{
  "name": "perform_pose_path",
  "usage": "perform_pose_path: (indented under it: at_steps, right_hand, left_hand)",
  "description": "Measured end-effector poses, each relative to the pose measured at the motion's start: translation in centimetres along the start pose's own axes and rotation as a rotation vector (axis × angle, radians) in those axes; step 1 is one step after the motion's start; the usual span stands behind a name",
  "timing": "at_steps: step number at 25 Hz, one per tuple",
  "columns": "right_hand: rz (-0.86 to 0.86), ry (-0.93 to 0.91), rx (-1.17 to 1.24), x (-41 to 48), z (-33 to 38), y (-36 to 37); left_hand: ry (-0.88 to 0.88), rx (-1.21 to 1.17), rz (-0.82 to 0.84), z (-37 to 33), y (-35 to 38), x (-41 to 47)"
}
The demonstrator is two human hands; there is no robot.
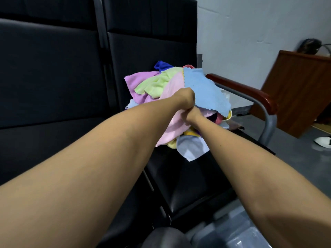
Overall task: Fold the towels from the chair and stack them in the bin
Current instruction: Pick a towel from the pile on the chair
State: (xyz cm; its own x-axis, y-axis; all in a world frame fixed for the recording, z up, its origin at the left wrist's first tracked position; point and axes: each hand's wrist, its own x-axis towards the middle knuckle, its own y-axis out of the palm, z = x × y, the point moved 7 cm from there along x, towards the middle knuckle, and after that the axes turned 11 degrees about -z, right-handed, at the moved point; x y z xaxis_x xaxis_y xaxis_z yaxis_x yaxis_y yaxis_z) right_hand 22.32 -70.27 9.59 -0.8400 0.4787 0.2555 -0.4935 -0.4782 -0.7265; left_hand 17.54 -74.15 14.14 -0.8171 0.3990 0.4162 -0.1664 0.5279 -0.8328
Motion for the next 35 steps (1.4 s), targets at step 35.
perform_pose_path:
  at_steps: [35]
  right_hand:
    - [0.321,-0.540,-0.339,-18.4,24.2,15.0]
  left_hand:
    - [-0.886,-0.151,-0.113,32.6,-25.7,-30.6]
